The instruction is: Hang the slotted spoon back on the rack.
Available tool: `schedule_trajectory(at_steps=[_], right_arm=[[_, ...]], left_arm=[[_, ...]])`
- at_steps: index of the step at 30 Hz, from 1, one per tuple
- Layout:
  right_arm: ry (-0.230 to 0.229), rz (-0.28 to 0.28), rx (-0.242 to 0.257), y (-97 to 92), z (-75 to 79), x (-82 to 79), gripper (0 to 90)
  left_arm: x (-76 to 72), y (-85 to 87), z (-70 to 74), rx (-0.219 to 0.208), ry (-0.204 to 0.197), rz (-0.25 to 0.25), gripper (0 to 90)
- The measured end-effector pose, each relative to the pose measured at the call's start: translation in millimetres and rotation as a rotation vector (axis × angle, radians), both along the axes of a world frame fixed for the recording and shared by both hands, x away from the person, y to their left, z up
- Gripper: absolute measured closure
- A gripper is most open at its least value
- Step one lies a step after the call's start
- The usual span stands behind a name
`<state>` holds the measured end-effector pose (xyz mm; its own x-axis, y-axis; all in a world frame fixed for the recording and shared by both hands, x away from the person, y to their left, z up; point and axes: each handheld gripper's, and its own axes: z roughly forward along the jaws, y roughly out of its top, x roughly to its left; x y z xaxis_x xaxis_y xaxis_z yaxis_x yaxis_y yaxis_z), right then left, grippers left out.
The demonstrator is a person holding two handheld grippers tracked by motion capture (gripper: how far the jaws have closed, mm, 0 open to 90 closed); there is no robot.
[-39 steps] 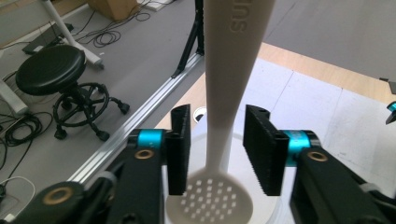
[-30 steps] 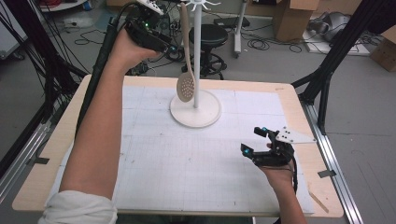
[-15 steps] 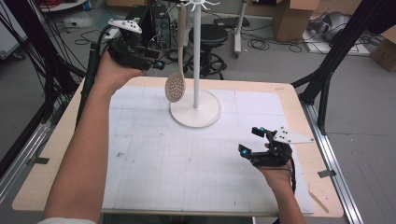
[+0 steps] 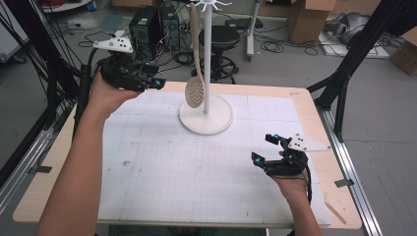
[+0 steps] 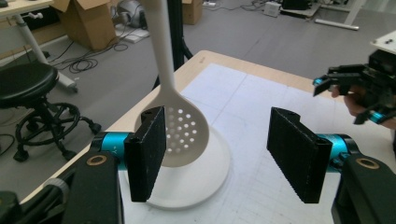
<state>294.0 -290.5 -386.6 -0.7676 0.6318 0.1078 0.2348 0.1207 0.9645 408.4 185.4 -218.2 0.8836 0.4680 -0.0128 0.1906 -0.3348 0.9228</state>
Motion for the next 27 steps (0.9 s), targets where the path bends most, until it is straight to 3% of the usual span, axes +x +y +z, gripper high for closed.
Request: schedule_trajectory(at_steps=[15, 27], right_arm=[[-0.002, 0.012, -0.01, 5.0, -0.5, 2.2, 9.8], [0.0, 0.01, -0.01, 4.7, -0.2, 1.2, 9.8]], left_arm=[[-38.2, 13.0, -44.7, -0.03, 0.003, 0.001, 33.5], [-53.1, 22.9, -75.0, -0.058, 0.026, -0.004, 30.5]])
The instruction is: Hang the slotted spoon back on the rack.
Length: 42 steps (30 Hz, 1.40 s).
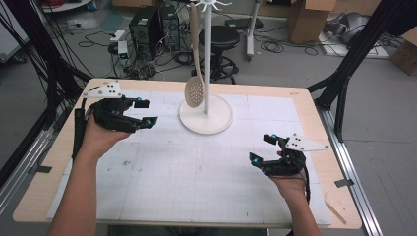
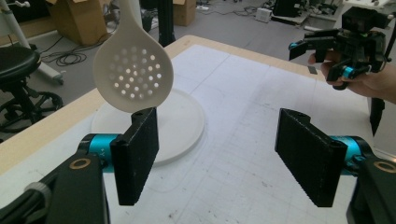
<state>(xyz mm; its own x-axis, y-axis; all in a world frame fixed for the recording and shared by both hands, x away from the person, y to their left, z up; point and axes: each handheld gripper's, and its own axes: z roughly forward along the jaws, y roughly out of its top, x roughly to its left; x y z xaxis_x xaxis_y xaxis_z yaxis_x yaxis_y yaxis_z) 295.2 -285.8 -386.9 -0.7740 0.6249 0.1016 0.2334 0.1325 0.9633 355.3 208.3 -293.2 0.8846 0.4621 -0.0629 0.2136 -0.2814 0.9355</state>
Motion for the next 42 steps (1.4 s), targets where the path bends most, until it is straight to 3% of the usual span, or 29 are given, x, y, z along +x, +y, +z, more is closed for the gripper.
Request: schedule_trajectory(at_steps=[4, 10, 19, 25, 28, 37, 42], right_arm=[[0.002, -0.001, -0.002, 0.1, -0.4, 0.4, 9.8], [0.009, 0.006, -0.008, 2.5, -1.5, -0.1, 9.8], [0.007, 0.003, -0.014, 2.7, -2.1, 0.6, 9.8], [0.011, -0.002, -0.016, 2.0, -2.5, 0.7, 9.8], [0.008, 0.0, -0.019, 2.1, -2.6, 0.8, 9.8], [0.008, 0.001, -0.015, 0.0, -2.3, 1.1, 9.8], [0.017, 0.001, -0.025, 0.2, -5.1, 2.7, 9.8]], left_arm=[[-6.5, 3.4, -8.3, -0.021, 0.001, 0.0, 29.1], [-15.3, 2.1, -24.9, -0.007, -0.006, -0.009, 27.4], [-23.3, 8.9, -51.1, -0.049, 0.011, -0.006, 24.2], [-27.6, 7.7, -64.3, -0.041, 0.015, -0.009, 22.2], [-27.4, 7.5, -65.7, -0.018, 0.013, -0.007, 21.2], [-37.2, 18.6, -73.1, -0.072, 0.0, 0.0, 15.8], [-38.6, 23.3, -76.2, -0.078, 0.002, 0.012, 11.5]])
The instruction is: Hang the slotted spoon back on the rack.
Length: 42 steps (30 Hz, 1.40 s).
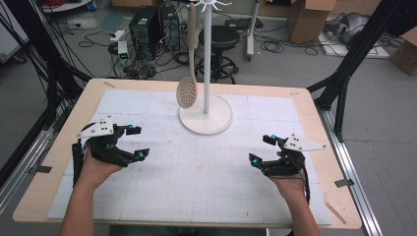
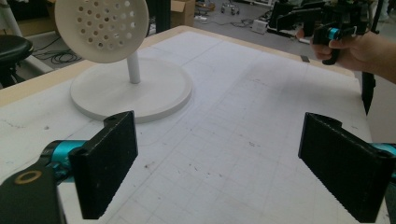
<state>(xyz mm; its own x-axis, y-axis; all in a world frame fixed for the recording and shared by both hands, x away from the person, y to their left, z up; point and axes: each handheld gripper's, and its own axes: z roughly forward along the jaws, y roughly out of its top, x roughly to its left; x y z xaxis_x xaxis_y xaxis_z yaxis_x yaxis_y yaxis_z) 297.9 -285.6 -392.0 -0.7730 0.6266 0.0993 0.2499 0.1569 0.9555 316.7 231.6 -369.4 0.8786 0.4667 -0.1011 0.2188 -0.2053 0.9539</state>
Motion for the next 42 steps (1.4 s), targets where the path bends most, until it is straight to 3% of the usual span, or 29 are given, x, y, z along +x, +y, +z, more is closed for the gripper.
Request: schedule_trajectory(at_steps=[7, 17, 42], right_arm=[[-0.001, 0.006, -0.004, 0.8, -1.0, 0.6, 9.8], [0.007, 0.001, -0.011, -0.5, -2.1, 0.3, 9.8], [0.016, -0.003, -0.02, -0.1, -3.6, 0.7, 9.8]], left_arm=[[1.1, 2.2, -3.3, -0.014, -0.008, -0.007, 8.3], [3.1, 11.9, -11.7, -0.005, -0.007, 0.024, 6.4], [3.2, 10.2, -14.2, 0.015, -0.002, 0.035, 6.4]])
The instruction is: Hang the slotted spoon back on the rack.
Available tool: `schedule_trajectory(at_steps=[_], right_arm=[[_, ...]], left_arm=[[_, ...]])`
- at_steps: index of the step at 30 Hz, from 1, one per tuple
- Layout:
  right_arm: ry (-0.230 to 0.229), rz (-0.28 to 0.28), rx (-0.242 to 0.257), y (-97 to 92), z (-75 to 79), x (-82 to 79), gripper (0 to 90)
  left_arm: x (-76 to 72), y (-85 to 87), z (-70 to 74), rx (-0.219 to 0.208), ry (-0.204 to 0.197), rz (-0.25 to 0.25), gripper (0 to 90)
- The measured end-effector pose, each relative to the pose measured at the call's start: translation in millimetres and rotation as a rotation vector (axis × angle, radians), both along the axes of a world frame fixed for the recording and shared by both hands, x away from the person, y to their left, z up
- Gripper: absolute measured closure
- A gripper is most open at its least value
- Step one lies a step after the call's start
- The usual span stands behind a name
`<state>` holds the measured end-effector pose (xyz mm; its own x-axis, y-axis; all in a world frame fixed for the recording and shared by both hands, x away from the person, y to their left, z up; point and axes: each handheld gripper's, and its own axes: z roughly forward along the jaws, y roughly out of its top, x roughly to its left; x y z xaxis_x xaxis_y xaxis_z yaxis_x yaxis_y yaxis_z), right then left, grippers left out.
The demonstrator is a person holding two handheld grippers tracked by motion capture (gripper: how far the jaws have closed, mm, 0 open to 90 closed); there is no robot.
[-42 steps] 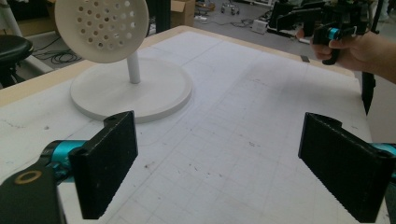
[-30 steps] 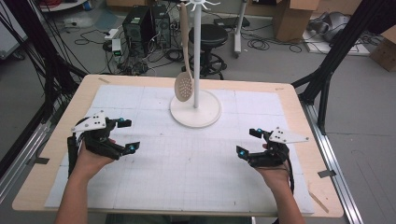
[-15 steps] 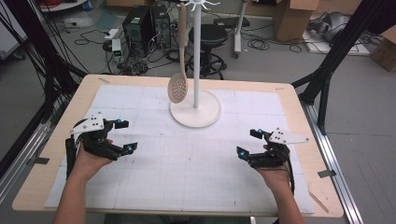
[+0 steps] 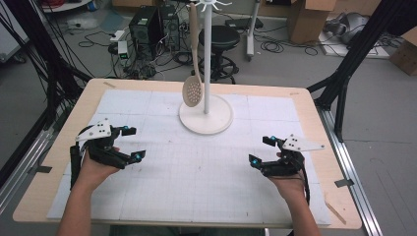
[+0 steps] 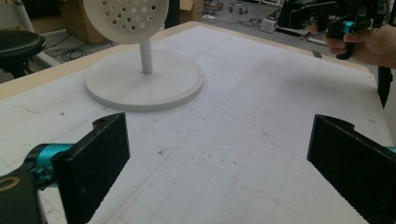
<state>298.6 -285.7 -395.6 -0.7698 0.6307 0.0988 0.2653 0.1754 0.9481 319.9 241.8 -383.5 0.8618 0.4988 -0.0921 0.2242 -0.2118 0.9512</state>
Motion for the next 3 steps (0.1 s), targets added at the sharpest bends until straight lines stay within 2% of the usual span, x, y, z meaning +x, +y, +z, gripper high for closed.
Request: schedule_trajectory(at_steps=[3], right_arm=[[-0.001, 0.0, -0.001, 0.0, 0.2, -0.2, 9.8]], left_arm=[[0.3, 0.3, -0.4, -0.001, 0.002, 0.004, 6.4]])
